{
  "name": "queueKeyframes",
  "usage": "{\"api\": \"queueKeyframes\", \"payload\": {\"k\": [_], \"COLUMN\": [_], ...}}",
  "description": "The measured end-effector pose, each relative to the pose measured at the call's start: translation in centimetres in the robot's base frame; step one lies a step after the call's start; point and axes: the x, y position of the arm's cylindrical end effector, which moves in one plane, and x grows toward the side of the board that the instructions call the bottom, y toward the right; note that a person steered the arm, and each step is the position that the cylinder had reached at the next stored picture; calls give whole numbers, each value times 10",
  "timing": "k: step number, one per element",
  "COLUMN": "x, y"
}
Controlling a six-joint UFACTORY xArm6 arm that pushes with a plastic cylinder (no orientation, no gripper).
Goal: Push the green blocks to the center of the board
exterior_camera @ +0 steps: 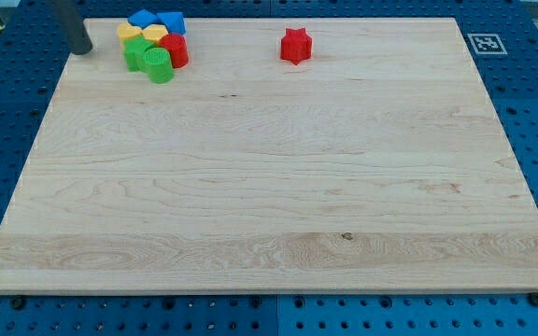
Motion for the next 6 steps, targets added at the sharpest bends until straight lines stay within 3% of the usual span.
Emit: {"api": "queueKeyframes", "payload": {"k": [2,3,5,6], "x": [19,63,105,103], "y": [89,139,186,159]}}
